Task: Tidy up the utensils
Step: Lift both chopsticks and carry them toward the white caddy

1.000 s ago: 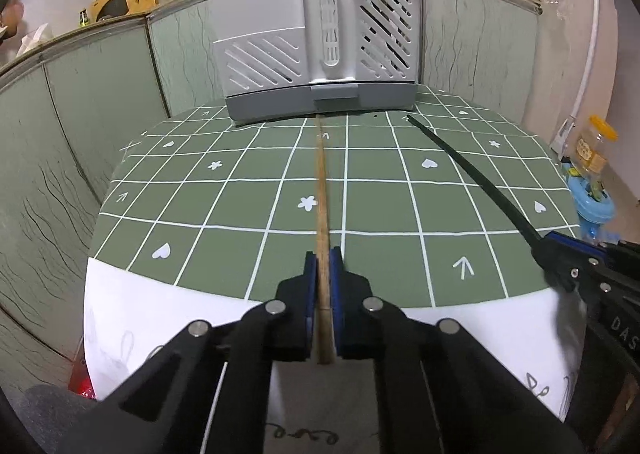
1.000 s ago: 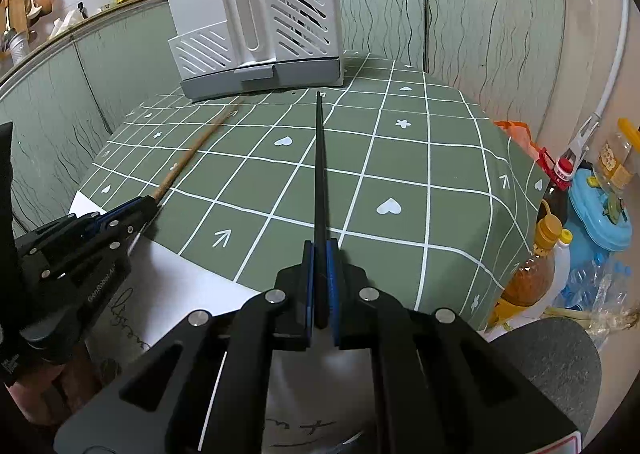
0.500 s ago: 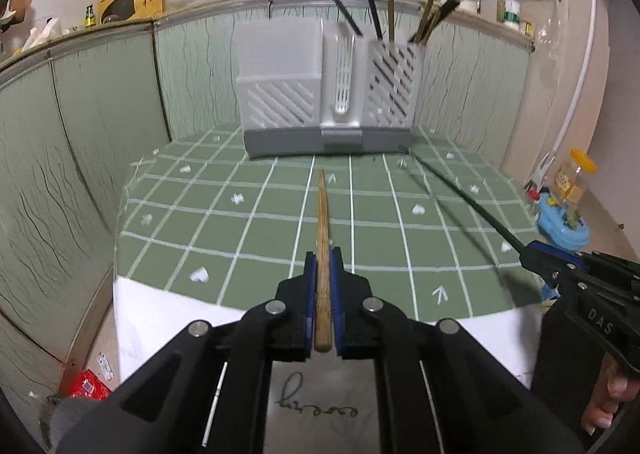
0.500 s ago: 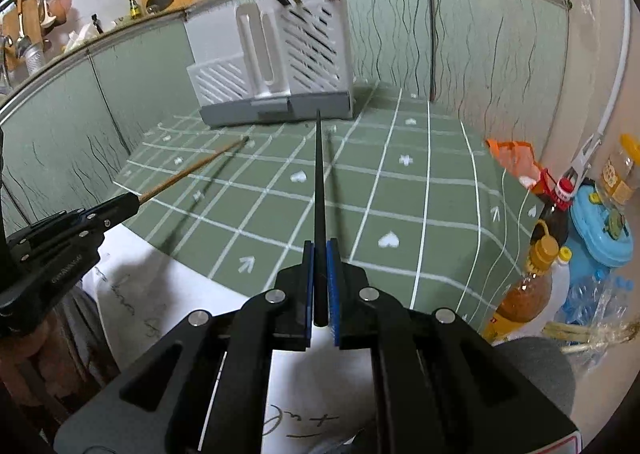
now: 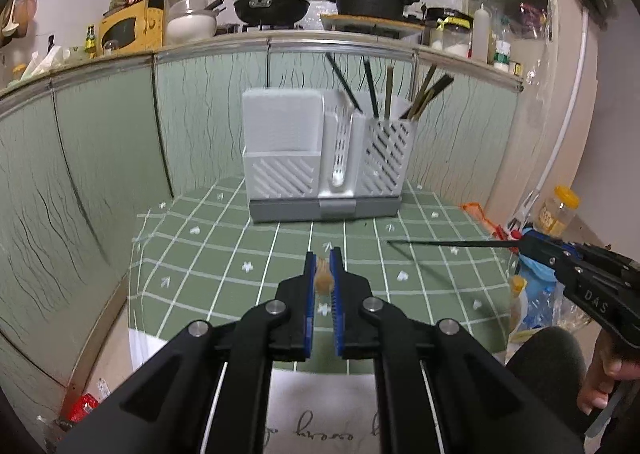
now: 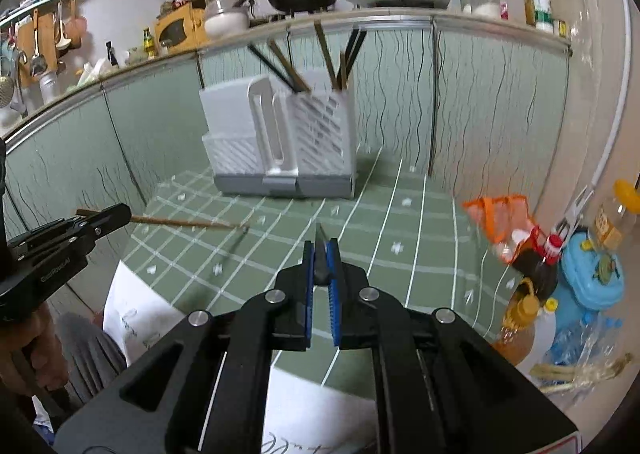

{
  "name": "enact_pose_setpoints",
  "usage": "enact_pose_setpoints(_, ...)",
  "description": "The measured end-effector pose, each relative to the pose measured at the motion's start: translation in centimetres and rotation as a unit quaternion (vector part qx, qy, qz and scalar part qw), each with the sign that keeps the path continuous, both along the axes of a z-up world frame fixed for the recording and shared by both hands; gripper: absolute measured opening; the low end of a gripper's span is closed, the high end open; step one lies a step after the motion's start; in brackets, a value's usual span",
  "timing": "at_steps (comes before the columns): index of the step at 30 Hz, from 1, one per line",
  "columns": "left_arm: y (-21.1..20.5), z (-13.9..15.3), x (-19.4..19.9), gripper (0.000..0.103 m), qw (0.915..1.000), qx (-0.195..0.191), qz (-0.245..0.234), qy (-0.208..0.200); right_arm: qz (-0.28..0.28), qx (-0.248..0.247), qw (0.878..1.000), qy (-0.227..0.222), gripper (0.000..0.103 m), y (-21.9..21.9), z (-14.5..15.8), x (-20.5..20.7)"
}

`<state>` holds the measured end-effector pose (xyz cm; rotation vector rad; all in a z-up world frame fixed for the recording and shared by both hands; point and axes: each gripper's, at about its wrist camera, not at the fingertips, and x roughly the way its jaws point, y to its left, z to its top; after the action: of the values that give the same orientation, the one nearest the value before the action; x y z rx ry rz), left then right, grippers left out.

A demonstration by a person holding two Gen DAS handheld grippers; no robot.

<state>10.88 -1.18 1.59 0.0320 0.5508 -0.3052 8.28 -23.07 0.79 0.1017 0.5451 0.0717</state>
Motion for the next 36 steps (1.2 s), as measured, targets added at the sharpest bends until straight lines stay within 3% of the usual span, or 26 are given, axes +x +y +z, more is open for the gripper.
enact_pose_setpoints(16, 0.0, 6.9, 1.3, 0.008, 0.9983, -0.03, -0.033, -0.037, 0.014, -0.011, 0.997, -0.071, 0.006, -1.2, 8.6, 1.7)
enact_pose_setpoints(23, 0.0, 11.3, 3.2, 0.008, 0.9956, -0.054, -0.053, -0.055, 0.022, 0.007, 0.996, -0.083, 0.006, -2.1, 12.4, 3.4)
enact_pose_setpoints(31, -0.5, 16.4, 6.1, 0.008, 0.9917, -0.083, -0.068, -0.07, 0.02, -0.012, 0.993, -0.112, 0.006, -2.1, 17.1, 4.6)
enact_pose_setpoints(36, -1.5, 19.0, 7.3, 0.008, 0.9897, -0.082, -0.078, -0.088, 0.028, -0.02, 0.992, -0.125, 0.006, -1.8, 20.1, 5.9)
